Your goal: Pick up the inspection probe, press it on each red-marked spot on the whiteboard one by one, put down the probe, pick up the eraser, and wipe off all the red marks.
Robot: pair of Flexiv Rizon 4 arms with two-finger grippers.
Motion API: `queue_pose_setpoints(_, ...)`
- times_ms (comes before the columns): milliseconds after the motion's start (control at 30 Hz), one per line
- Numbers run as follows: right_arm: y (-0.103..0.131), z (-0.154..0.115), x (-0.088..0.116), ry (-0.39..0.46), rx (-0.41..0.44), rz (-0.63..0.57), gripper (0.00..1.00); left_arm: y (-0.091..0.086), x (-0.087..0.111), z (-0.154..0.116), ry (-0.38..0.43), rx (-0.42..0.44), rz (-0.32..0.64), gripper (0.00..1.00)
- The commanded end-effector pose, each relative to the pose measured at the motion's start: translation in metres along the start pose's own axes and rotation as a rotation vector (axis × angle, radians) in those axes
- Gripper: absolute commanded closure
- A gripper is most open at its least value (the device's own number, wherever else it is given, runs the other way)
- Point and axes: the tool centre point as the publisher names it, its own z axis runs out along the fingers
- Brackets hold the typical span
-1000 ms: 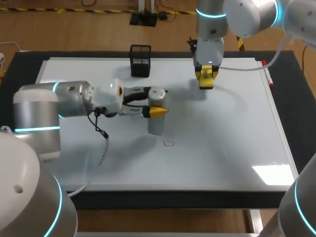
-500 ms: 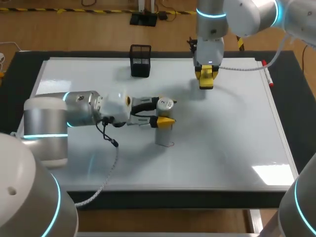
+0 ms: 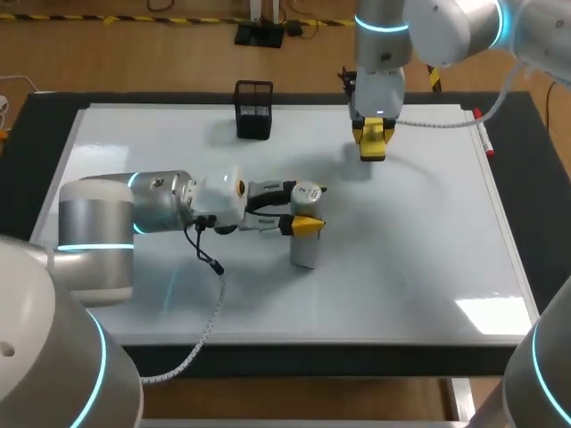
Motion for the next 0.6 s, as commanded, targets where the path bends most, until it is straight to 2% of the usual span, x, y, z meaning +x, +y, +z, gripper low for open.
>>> queue_pose_setpoints(33, -0.001, -0.001, 0.001, 0.003, 0.000, -0.002, 1.00, 0.004, -0.003, 0.001, 0.009, -0.004, -0.001, 1.00)
queue_pose_setpoints(600, -0.001, -0.001, 0.001, 0.003, 0.000, -0.002, 1.00, 0.016, -0.004, -0.002, 0.011, -0.084, -0.016, 1.00)
